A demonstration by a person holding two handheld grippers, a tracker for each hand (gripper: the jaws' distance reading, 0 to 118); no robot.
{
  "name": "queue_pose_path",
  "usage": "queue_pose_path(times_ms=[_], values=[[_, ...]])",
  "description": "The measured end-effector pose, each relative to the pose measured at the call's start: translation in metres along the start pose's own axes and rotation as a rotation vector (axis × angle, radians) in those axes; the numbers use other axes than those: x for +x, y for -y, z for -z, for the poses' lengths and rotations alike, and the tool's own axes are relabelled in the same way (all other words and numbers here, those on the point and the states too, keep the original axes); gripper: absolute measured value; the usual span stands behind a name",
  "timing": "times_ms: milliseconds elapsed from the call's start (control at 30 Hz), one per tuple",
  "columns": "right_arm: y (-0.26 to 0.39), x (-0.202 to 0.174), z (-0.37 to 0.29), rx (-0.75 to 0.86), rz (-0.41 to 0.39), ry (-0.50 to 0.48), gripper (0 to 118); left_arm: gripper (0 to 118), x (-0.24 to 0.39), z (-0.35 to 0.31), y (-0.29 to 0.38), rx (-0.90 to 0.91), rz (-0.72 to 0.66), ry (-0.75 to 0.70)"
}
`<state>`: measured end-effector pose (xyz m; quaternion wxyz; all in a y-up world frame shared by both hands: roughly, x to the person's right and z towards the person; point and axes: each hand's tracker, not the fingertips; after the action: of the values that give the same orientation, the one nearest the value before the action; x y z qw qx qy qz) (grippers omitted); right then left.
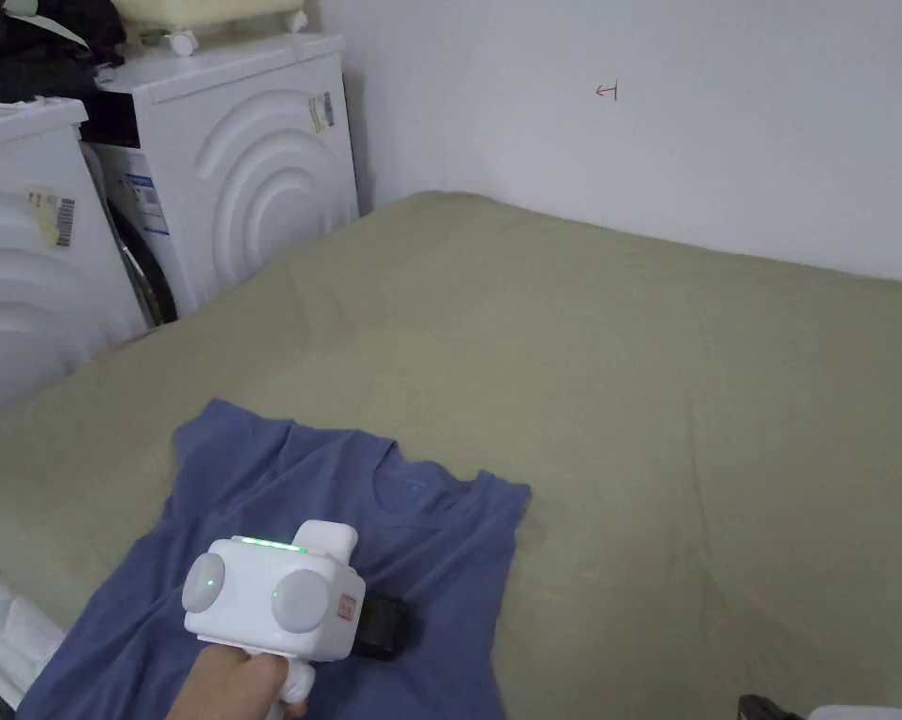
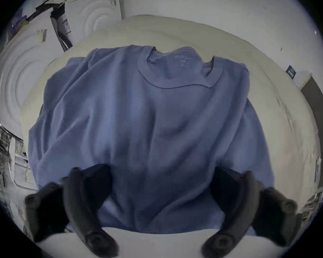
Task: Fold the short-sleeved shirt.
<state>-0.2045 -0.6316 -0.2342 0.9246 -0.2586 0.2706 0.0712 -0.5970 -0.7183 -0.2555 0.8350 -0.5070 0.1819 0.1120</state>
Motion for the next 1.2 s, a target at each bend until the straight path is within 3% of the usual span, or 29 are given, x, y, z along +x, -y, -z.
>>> queue_pose_path(times_ms=[33,67,100,133,200,400,767,1033,1200], values=[[0.001,0.004,-0.007,0.003,0.003,0.01,0,67,0.001,-0.007,0.002,0.015,-0.003,0.002],[0.002,0.009,-0.014,0.007,0.005,0.015,0,24,0.003,-0.014,0.001,0.036,0.011,-0.007],[0.003,0.014,-0.021,0.009,0.007,0.03,0,8,0.005,-0.023,-0.002,0.05,0.014,-0.01],[0.004,0.019,-0.03,0.014,0.012,0.043,0,8,0.006,-0.027,-0.003,0.078,0.014,-0.089],[0.006,0.03,-0.047,0.025,0.017,0.065,0,8,0.007,-0.041,-0.008,0.068,0.022,-0.049],[0.013,0.069,-0.105,0.084,0.067,0.164,0,9,0.051,-0.116,-0.023,0.259,0.087,0.004],[0.044,0.144,-0.193,0.117,0.184,0.368,0,8,0.303,-0.232,-0.046,0.455,0.444,0.32],[0.066,0.187,-0.213,0.092,0.253,0.483,0,8,0.484,-0.214,-0.023,0.384,0.64,0.581],[0.079,0.203,-0.202,0.046,0.273,0.511,0,9,0.545,-0.155,-0.001,0.255,0.656,0.61]])
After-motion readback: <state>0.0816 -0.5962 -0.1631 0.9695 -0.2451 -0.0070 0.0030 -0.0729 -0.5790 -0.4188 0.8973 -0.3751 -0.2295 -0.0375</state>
